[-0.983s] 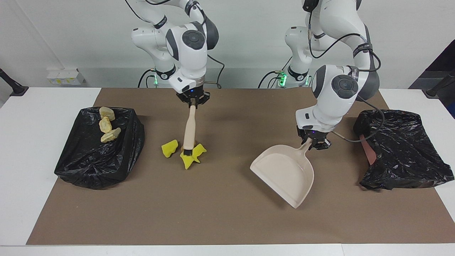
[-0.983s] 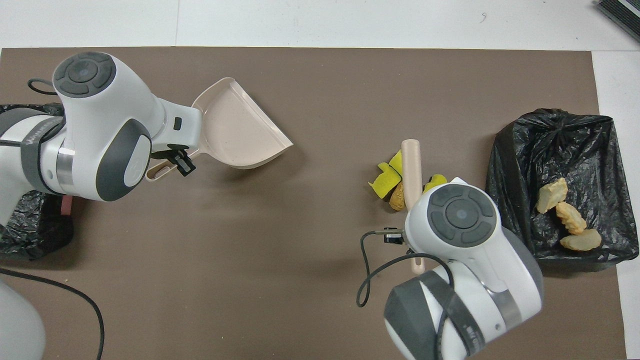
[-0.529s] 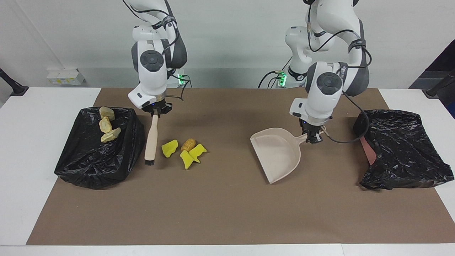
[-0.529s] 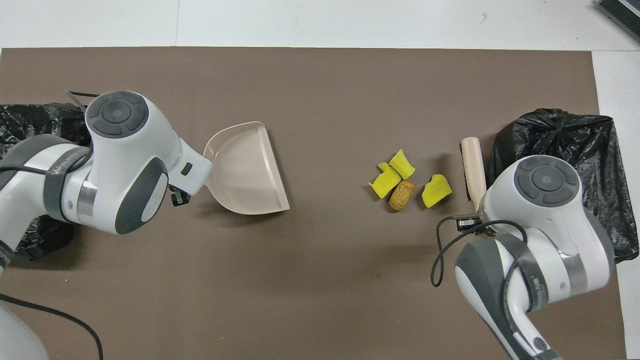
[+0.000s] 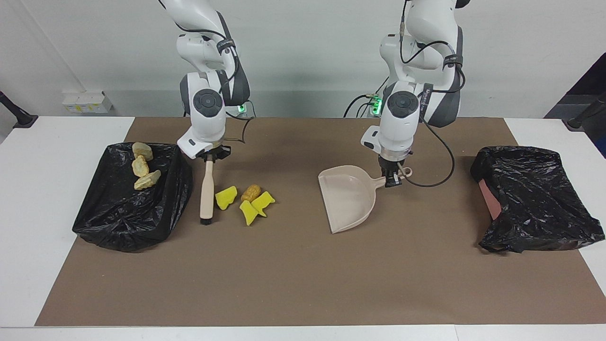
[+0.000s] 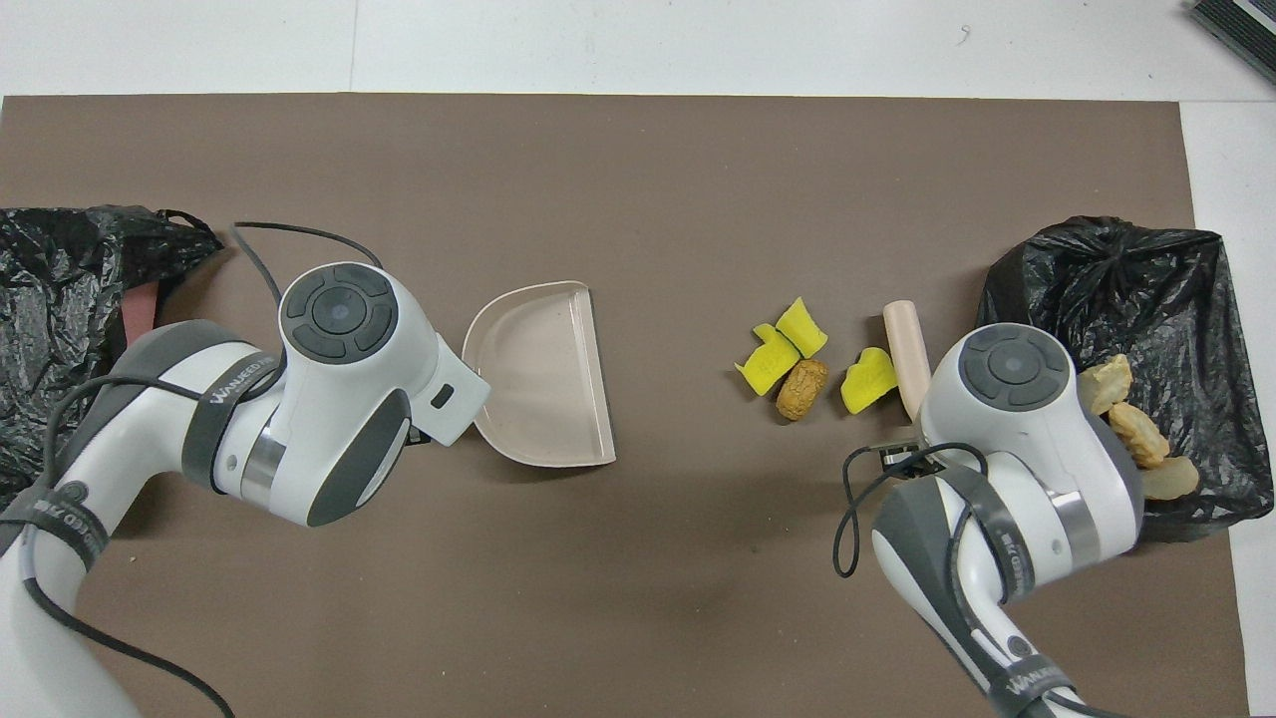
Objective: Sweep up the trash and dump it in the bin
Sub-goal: 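Sweep the yellow sponges toward the dustpan with the right gripper's brush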
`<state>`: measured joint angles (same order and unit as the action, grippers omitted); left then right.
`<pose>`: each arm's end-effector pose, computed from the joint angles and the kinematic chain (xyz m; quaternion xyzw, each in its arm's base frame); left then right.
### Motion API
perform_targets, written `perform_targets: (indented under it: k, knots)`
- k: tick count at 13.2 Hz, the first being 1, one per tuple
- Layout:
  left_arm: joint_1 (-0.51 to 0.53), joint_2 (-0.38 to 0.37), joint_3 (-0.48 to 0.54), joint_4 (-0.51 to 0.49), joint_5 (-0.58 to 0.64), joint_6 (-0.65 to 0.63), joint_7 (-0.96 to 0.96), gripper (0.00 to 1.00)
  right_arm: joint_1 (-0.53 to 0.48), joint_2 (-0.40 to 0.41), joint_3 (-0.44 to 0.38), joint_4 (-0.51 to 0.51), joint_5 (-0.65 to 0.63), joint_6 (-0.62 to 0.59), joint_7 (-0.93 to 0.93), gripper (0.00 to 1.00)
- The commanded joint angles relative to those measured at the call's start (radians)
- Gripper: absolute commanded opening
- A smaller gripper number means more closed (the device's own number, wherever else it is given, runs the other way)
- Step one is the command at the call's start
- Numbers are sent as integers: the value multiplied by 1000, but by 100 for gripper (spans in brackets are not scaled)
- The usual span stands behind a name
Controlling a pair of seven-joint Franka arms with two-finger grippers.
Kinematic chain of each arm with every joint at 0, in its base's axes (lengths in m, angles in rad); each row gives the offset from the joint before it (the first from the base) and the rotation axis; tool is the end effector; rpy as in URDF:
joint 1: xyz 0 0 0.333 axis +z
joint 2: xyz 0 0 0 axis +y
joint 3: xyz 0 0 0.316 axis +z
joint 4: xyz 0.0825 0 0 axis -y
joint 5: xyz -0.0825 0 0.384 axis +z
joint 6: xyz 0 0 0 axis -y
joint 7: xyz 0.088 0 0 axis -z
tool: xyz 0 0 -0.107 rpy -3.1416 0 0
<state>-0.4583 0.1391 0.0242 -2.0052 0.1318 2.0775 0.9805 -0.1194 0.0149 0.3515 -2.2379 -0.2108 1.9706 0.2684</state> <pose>0.5232 -0.2355 0.3832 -0.7359 0.6737 0.0478 0.0470 0.4828 0.1002 0.3439 0.9857 0.0366 -0.1132 0.1194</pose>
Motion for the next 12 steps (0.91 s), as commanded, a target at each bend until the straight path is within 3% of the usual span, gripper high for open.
perform_targets:
  k: [1,5,8,12]
  knots:
    - [-17,-59,10,-67,20,33,6,0,70,31,7,6,95,17,-3,0]
    - [-39,-78,7,-101,19,38,4,0,151,63,9,44,215,24,0,0]
    - [-39,-96,6,-128,18,52,3,0,220,131,9,58,266,112,46,0]
    - [-60,-99,5,-158,18,75,-12,0,293,161,9,118,480,152,17,0]
